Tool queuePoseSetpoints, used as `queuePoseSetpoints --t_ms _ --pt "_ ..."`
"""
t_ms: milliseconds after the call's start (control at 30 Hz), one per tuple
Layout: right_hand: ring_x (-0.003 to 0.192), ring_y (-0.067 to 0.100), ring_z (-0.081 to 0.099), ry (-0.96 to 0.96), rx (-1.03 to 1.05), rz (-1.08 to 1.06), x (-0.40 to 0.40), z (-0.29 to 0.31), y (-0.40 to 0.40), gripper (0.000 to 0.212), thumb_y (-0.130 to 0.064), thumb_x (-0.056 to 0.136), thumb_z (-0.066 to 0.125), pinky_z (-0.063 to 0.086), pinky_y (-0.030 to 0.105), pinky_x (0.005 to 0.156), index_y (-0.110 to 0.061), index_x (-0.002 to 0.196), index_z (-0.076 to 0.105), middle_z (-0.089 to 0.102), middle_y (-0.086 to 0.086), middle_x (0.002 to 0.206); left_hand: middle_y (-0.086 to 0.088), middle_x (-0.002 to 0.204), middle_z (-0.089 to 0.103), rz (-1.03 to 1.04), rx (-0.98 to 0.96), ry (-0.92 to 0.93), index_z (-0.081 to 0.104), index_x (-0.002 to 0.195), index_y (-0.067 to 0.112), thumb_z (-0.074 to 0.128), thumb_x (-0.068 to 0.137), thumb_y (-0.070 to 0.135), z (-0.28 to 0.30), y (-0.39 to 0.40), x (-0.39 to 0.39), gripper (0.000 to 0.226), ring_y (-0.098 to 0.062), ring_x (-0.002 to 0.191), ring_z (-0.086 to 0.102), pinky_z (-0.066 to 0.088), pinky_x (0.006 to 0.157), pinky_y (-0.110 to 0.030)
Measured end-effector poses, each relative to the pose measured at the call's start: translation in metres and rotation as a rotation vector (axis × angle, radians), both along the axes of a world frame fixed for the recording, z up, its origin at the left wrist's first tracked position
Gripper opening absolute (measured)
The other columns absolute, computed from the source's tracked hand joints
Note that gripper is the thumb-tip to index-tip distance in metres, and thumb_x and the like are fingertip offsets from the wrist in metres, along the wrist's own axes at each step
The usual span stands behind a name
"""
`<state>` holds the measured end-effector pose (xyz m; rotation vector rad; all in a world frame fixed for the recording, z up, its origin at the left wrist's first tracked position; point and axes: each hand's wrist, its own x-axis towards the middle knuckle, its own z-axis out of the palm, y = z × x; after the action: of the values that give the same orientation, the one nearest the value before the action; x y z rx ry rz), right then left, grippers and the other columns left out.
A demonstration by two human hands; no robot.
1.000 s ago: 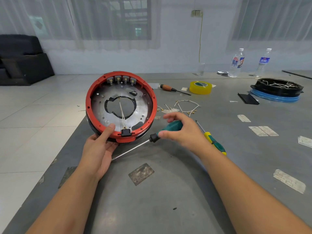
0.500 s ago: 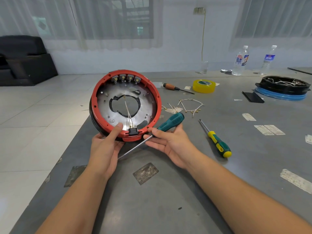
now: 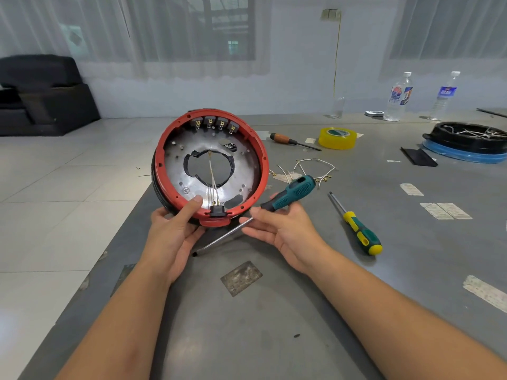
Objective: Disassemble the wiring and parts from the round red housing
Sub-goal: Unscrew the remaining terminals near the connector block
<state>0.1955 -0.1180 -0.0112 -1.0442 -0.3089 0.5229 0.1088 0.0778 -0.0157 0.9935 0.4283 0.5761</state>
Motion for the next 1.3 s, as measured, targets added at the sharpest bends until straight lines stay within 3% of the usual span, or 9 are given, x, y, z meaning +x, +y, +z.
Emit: queuePoseSetpoints --t_ms 100,200,333,433,533,733,933,1133,1300 --pt "0.085 0.026 0.074 0.045 0.023 -0.003 0.006 0.006 -0.007 0.028 -0.022 0.091 0.075 0.060 0.037 0.072 -0.010 0.111 0.060 0.075 0.009 0.095 -0.012 0.132 0.070 0.027 0.015 -0.018 0.049 0.120 0.024 0.084 0.088 0.017 -0.002 0.005 0.000 0.048 -0.029 0.107 0.077 0.061 0.094 -0.049" --pt "0.077 0.022 0.069 -0.008 -0.057 -0.069 0.012 0.008 -0.011 0.019 -0.023 0.097 0.069 0.052 0.027 0.061 -0.013 0.111 0.061 0.074 0.012 0.097 -0.016 0.132 0.072 0.028 0.015 -0.043 0.054 0.136 0.015 0.080 0.092 0.015 -0.002 0.008 -0.002 0.052 -0.033 0.111 0.075 0.060 0.097 -0.052" --pt "0.092 0.034 0.076 -0.136 -0.171 -0.208 0.020 0.009 -0.018 0.069 -0.004 0.084 0.081 0.061 0.035 0.068 -0.033 0.131 0.039 0.059 0.018 0.124 -0.017 0.132 0.072 0.020 0.045 -0.054 0.054 0.144 0.017 0.076 0.095 0.014 -0.004 0.009 -0.002 0.054 -0.036 0.116 0.073 0.058 0.101 -0.053" --pt "0.088 0.035 0.077 -0.146 -0.192 -0.224 0.025 0.014 -0.028 0.079 0.003 0.074 0.086 0.064 0.043 0.068 -0.054 0.111 0.048 0.045 0.011 0.128 -0.015 0.134 0.070 0.033 0.056 -0.042 0.029 0.160 0.036 0.079 0.094 0.017 -0.004 0.010 -0.002 0.085 -0.035 0.117 0.072 0.058 0.098 -0.056" --pt "0.086 0.033 0.078 -0.153 -0.222 -0.209 0.030 0.019 -0.036 0.067 0.001 0.071 0.090 0.064 0.040 0.066 -0.042 0.107 0.053 0.046 0.016 0.128 -0.014 0.135 0.069 0.027 0.054 -0.021 0.021 0.158 0.045 0.082 0.091 0.026 -0.002 0.010 -0.003 0.092 -0.034 0.116 0.073 0.060 0.093 -0.062" --pt "0.091 0.037 0.076 -0.189 -0.184 -0.150 0.034 0.021 -0.043 0.070 0.014 0.073 0.082 0.063 0.045 0.073 -0.031 0.113 0.045 0.042 0.022 0.131 -0.010 0.141 0.065 -0.050 -0.010 -0.015 0.045 0.151 0.023 0.076 0.096 0.030 0.002 0.006 -0.005 0.064 -0.039 0.120 0.071 0.058 0.081 -0.074" --pt "0.094 0.042 0.074 -0.225 0.042 -0.210 0.039 0.029 -0.053 0.067 0.012 0.072 0.078 0.062 0.047 0.077 -0.027 0.114 0.044 0.046 0.027 0.130 -0.013 0.104 0.074 -0.050 -0.092 -0.066 0.055 0.143 0.005 0.068 0.099 0.007 -0.002 0.007 -0.005 0.046 -0.047 0.122 0.067 0.062 0.078 -0.061" --pt "0.100 0.042 0.074 -0.330 0.051 -0.400 0.038 0.033 -0.055 0.061 0.001 0.082 0.081 0.062 0.046 0.081 -0.028 0.117 0.040 0.043 0.030 0.136 -0.017 0.110 0.072 -0.024 -0.127 -0.111 0.045 0.150 0.014 0.067 0.091 -0.011 -0.005 0.004 -0.002 0.067 -0.039 0.111 0.069 0.063 0.078 -0.060" --pt "0.097 0.034 0.076 -0.374 -0.006 -0.472 0.036 0.035 -0.055 0.062 -0.013 0.077 0.088 0.064 0.042 0.076 -0.033 0.115 0.044 0.049 0.024 0.128 -0.021 0.121 0.066 -0.040 -0.093 -0.096 0.058 0.122 0.010 0.061 0.092 -0.016 -0.007 0.002 0.001 0.040 -0.038 0.109 0.066 0.063 0.081 -0.059"
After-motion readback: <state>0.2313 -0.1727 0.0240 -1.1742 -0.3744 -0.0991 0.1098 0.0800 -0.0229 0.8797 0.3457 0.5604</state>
